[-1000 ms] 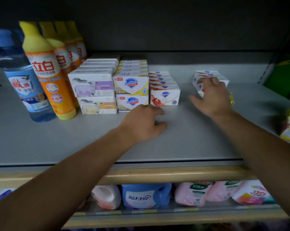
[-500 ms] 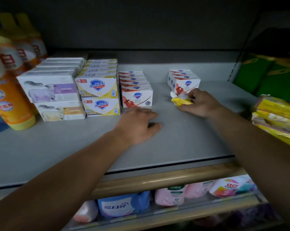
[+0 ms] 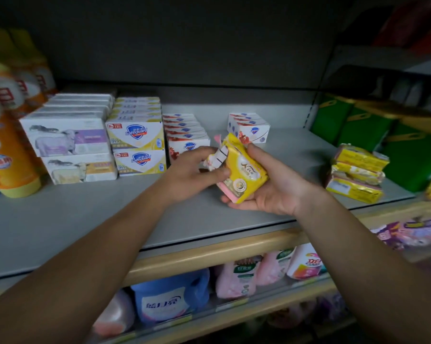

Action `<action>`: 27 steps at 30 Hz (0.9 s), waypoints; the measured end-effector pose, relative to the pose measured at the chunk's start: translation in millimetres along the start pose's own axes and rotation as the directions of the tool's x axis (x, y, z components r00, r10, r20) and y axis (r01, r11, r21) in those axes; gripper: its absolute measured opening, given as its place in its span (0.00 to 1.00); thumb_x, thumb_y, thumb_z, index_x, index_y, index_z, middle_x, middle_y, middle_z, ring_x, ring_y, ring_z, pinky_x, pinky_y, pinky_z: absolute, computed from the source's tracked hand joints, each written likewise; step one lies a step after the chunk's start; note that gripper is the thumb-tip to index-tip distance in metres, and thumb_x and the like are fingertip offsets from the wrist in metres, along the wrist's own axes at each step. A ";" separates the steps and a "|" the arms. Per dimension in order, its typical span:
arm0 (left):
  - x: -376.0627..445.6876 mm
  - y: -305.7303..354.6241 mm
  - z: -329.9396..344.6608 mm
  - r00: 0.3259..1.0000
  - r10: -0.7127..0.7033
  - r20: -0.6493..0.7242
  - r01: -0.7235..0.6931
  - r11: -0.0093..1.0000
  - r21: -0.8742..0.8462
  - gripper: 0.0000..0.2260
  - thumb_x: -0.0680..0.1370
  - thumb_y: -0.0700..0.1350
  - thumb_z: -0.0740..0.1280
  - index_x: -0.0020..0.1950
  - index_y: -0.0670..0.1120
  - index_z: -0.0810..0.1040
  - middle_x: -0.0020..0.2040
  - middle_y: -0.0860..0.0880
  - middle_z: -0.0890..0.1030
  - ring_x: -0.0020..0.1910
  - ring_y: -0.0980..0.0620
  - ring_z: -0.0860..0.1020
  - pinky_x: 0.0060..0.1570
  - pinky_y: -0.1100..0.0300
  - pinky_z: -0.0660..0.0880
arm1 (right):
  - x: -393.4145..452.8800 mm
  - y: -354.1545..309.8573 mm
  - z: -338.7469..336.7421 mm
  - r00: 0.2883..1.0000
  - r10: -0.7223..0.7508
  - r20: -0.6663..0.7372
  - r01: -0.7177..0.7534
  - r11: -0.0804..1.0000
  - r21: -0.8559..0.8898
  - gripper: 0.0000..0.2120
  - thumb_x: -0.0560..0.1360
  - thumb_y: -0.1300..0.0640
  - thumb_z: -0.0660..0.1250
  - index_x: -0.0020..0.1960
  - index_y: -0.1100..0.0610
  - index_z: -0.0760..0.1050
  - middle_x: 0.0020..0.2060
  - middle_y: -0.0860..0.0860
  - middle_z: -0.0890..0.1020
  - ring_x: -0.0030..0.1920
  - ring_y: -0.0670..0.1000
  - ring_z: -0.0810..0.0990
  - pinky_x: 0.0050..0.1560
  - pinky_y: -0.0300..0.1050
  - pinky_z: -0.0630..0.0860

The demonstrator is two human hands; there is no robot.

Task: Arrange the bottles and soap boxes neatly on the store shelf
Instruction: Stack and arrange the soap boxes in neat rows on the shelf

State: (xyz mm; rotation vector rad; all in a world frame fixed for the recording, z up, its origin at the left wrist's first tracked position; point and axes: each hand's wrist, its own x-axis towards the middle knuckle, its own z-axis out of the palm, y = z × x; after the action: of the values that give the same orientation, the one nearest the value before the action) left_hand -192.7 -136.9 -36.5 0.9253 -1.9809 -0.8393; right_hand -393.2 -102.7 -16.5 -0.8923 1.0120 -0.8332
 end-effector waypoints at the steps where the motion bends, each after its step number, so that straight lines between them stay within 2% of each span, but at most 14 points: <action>1: -0.9 2.0 -0.8 1.000 0.001 0.009 -0.001 1.000 -0.011 0.17 0.69 0.57 0.71 0.52 0.48 0.81 0.48 0.53 0.83 0.49 0.57 0.79 0.56 0.52 0.75 | -2.3 2.0 2.3 1.000 0.007 0.016 -0.007 1.000 -0.005 0.26 0.65 0.34 0.67 0.49 0.54 0.86 0.51 0.61 0.84 0.48 0.65 0.84 0.49 0.56 0.82; 4: -1.7 4.5 -0.5 1.000 -0.005 -0.019 0.003 0.994 -0.105 0.11 0.69 0.54 0.72 0.46 0.49 0.82 0.43 0.52 0.84 0.43 0.58 0.79 0.49 0.54 0.76 | -10.3 4.8 5.4 0.999 -0.045 0.017 0.044 0.998 0.040 0.28 0.67 0.34 0.66 0.54 0.53 0.84 0.56 0.60 0.83 0.55 0.65 0.82 0.51 0.57 0.81; 6: -1.8 5.2 -0.1 0.998 -0.029 -0.058 0.019 0.986 -0.164 0.14 0.69 0.53 0.72 0.48 0.45 0.82 0.46 0.46 0.85 0.45 0.52 0.81 0.53 0.47 0.78 | -13.9 6.6 6.4 0.987 -0.159 -0.022 0.159 0.987 0.014 0.21 0.68 0.39 0.70 0.52 0.52 0.84 0.55 0.58 0.84 0.56 0.61 0.83 0.52 0.56 0.82; 7: -2.3 5.5 -0.2 0.997 -0.038 -0.073 0.024 0.984 -0.177 0.17 0.69 0.54 0.73 0.50 0.43 0.82 0.47 0.43 0.85 0.47 0.47 0.82 0.55 0.42 0.77 | -14.0 8.4 6.1 0.971 -0.236 -0.044 0.234 0.971 -0.046 0.16 0.70 0.44 0.73 0.52 0.52 0.84 0.55 0.57 0.84 0.55 0.59 0.83 0.53 0.54 0.81; 9: -3.4 5.5 -0.2 0.995 -0.047 -0.082 0.031 0.982 -0.187 0.22 0.67 0.58 0.72 0.51 0.43 0.82 0.48 0.42 0.85 0.51 0.41 0.83 0.55 0.39 0.76 | -12.8 11.1 7.5 0.922 -0.376 -0.093 0.347 0.908 -0.236 0.14 0.72 0.53 0.72 0.56 0.57 0.81 0.53 0.57 0.85 0.54 0.57 0.84 0.56 0.53 0.81; 11: -3.7 5.5 0.2 0.995 -0.047 -0.087 0.029 0.980 -0.194 0.23 0.66 0.59 0.71 0.51 0.43 0.82 0.48 0.43 0.85 0.51 0.40 0.82 0.55 0.39 0.77 | -12.7 10.6 13.1 0.876 -0.465 -0.131 0.382 0.832 -0.402 0.11 0.75 0.58 0.70 0.57 0.59 0.78 0.51 0.57 0.85 0.52 0.56 0.85 0.57 0.56 0.80; 13: -3.9 5.1 0.9 0.994 -0.034 -0.105 0.013 0.980 -0.198 0.22 0.67 0.57 0.72 0.51 0.41 0.82 0.47 0.40 0.84 0.50 0.39 0.82 0.54 0.38 0.77 | -13.3 9.1 17.9 0.826 -0.542 -0.154 0.396 0.752 -0.527 0.09 0.74 0.59 0.70 0.55 0.56 0.79 0.49 0.56 0.85 0.50 0.56 0.85 0.56 0.59 0.80; 16: -4.9 7.6 4.7 0.991 -0.027 -0.129 0.002 0.981 -0.195 0.17 0.69 0.51 0.72 0.50 0.40 0.82 0.46 0.38 0.84 0.44 0.43 0.81 0.53 0.39 0.77 | -18.9 7.3 22.6 0.750 -0.645 -0.146 0.374 0.595 -0.711 0.11 0.70 0.55 0.72 0.52 0.50 0.79 0.46 0.53 0.85 0.47 0.52 0.84 0.52 0.55 0.81; 18: -1.6 11.3 11.6 0.994 -0.025 -0.106 0.009 0.989 -0.148 0.15 0.70 0.51 0.72 0.51 0.42 0.82 0.46 0.42 0.85 0.45 0.47 0.82 0.53 0.42 0.77 | -26.2 4.9 15.9 0.709 -0.688 -0.155 0.352 0.535 -0.768 0.11 0.71 0.55 0.73 0.51 0.47 0.78 0.44 0.47 0.84 0.44 0.47 0.83 0.48 0.46 0.80; 20: 5.6 15.2 23.4 0.997 -0.045 -0.066 0.039 0.995 -0.088 0.13 0.73 0.50 0.74 0.54 0.46 0.82 0.48 0.48 0.85 0.49 0.52 0.82 0.55 0.48 0.78 | -37.7 -2.0 -0.5 0.656 -0.729 -0.196 0.309 0.496 -0.811 0.12 0.72 0.56 0.73 0.55 0.48 0.78 0.43 0.43 0.83 0.41 0.41 0.80 0.44 0.38 0.75; 23: 15.9 21.6 44.2 0.996 -0.093 -0.009 0.093 0.988 0.127 0.18 0.74 0.54 0.72 0.60 0.49 0.79 0.55 0.50 0.83 0.53 0.54 0.81 0.57 0.61 0.75 | -61.1 -14.8 -39.4 0.519 -0.791 -0.323 0.192 0.476 -0.858 0.14 0.74 0.56 0.71 0.59 0.53 0.78 0.47 0.48 0.82 0.46 0.47 0.80 0.44 0.39 0.71; 25: 20.2 25.6 59.4 0.998 -0.054 0.042 0.040 0.959 0.281 0.22 0.74 0.56 0.71 0.64 0.48 0.77 0.60 0.48 0.81 0.58 0.51 0.79 0.60 0.60 0.73 | -77.1 -21.8 -70.3 0.421 -0.811 -0.406 0.116 0.493 -0.863 0.16 0.74 0.57 0.69 0.61 0.53 0.77 0.49 0.50 0.81 0.49 0.51 0.78 0.46 0.40 0.68; 27: 22.5 28.6 74.7 0.993 -0.019 0.119 -0.033 0.908 0.418 0.25 0.74 0.57 0.70 0.67 0.47 0.74 0.65 0.47 0.78 0.64 0.48 0.75 0.65 0.58 0.69 | -90.5 -27.2 -101.9 0.367 -0.795 -0.484 0.038 0.532 -0.846 0.18 0.74 0.58 0.69 0.64 0.54 0.74 0.52 0.51 0.80 0.52 0.54 0.78 0.48 0.42 0.69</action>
State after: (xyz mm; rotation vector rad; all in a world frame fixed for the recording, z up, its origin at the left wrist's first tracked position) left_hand -274.5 -123.4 -41.2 1.1287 -2.3211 -0.4752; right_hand -520.9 -55.6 11.6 -1.5879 2.1710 -1.5136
